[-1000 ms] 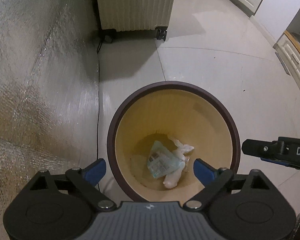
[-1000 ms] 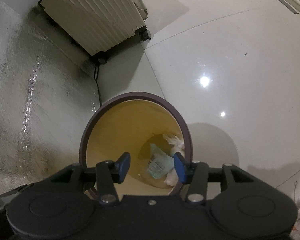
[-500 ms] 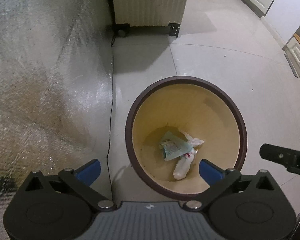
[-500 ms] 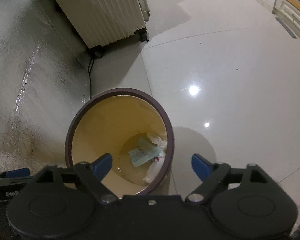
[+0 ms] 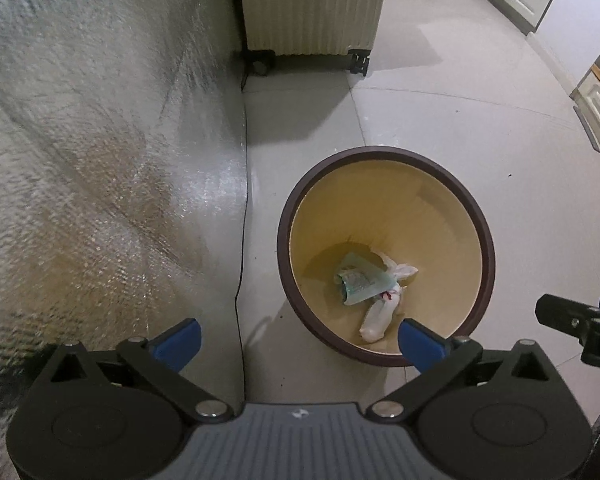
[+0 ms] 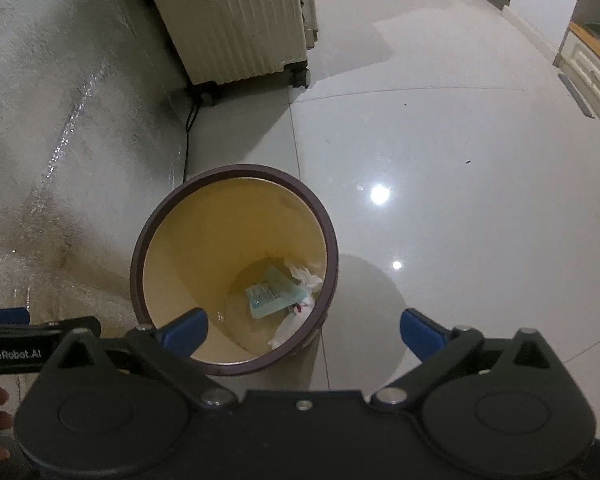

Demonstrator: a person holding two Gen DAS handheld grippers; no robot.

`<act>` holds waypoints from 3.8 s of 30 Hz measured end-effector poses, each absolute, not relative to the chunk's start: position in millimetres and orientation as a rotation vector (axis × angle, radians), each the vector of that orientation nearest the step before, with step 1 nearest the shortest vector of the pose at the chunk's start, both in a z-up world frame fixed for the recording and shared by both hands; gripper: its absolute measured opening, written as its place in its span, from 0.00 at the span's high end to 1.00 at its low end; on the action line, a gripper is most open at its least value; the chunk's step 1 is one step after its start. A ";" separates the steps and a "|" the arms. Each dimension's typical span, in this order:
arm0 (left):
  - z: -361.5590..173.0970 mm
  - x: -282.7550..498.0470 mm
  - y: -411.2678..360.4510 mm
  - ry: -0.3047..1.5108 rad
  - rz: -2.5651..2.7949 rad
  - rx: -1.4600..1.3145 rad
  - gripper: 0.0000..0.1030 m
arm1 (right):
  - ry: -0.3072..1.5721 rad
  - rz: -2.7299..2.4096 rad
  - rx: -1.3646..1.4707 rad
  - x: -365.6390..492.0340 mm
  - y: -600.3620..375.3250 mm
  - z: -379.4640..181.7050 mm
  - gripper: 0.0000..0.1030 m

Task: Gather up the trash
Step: 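Move both open tools back toward the trash on the table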

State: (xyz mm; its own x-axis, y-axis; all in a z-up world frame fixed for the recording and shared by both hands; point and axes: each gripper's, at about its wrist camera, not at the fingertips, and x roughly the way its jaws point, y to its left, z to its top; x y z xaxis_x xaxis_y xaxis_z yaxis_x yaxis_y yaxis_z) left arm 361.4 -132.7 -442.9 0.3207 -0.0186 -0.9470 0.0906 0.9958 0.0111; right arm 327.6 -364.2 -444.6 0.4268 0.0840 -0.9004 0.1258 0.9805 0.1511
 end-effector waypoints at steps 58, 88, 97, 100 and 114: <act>-51.0 136.2 -101.6 0.448 -0.158 0.070 0.00 | 0.446 -0.090 0.130 114.5 -340.6 -70.8 0.00; -44.6 157.8 107.8 0.445 0.196 -0.038 0.00 | 0.391 0.262 0.141 194.0 -173.0 -42.4 0.00; -61.4 175.2 171.7 0.497 0.274 -0.109 0.00 | 0.365 0.353 0.080 224.3 -115.2 -48.6 0.00; -62.8 186.0 183.6 0.494 0.253 -0.104 0.00 | 0.380 0.426 0.106 241.9 -104.6 -49.1 0.00; -78.3 249.0 223.4 0.576 0.236 -0.090 0.15 | 0.433 0.582 -0.057 322.6 -34.4 -41.1 0.00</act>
State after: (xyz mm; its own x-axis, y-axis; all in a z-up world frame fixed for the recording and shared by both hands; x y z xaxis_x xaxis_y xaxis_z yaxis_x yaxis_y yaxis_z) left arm 249.0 223.4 -78.4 0.8123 0.1957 -0.5494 -0.2461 0.9691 -0.0187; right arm 322.6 -34.4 -41.1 0.7486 0.5200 -0.4114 -0.5437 0.8365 0.0678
